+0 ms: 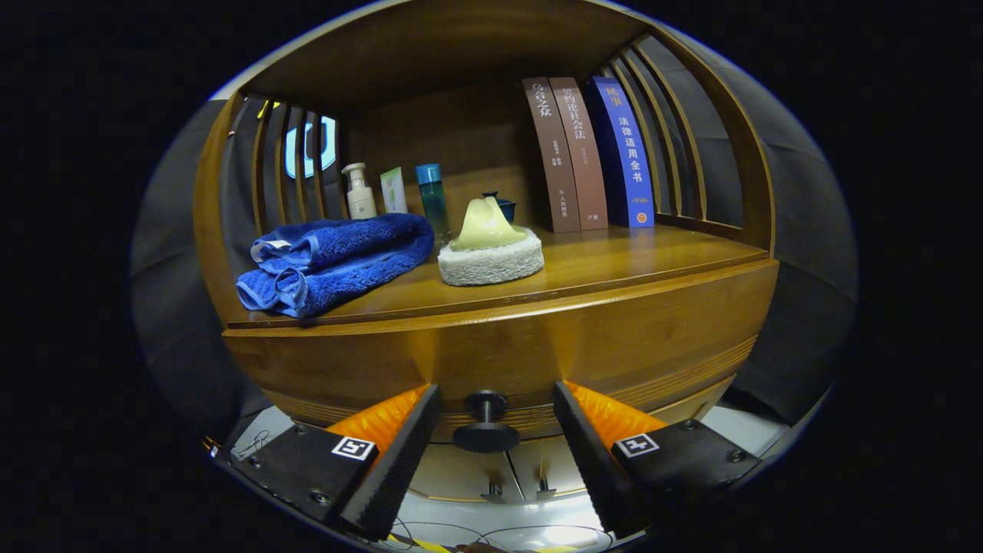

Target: Pull open the drawer, take out the items inside it, and place them on the countertop above the cabinet.

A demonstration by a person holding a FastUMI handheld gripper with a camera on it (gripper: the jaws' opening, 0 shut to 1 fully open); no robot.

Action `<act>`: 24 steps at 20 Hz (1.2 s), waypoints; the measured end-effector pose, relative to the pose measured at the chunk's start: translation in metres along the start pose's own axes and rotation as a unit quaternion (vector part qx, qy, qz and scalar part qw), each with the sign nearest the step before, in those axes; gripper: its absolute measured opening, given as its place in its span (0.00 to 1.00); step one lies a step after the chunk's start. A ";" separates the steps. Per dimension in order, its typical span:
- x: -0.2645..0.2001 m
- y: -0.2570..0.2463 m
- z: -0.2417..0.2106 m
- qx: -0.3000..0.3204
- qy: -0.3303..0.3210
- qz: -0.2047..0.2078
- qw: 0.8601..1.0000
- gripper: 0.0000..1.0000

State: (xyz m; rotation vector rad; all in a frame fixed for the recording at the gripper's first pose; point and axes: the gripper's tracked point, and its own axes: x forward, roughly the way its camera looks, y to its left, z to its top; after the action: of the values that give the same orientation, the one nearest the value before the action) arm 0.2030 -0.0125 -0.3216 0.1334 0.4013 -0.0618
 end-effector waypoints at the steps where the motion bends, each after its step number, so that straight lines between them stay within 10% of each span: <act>1: 0.000 0.000 0.000 0.000 0.000 0.000 1.000 0.98; 12: -0.035 0.002 0.016 -0.008 0.000 0.004 1.000 1.00; 24: -0.208 0.038 0.196 -0.050 -0.144 0.027 0.988 0.99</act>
State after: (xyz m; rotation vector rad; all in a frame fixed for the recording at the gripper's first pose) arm 0.0909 0.0043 -0.0562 0.0347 0.1117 -0.0065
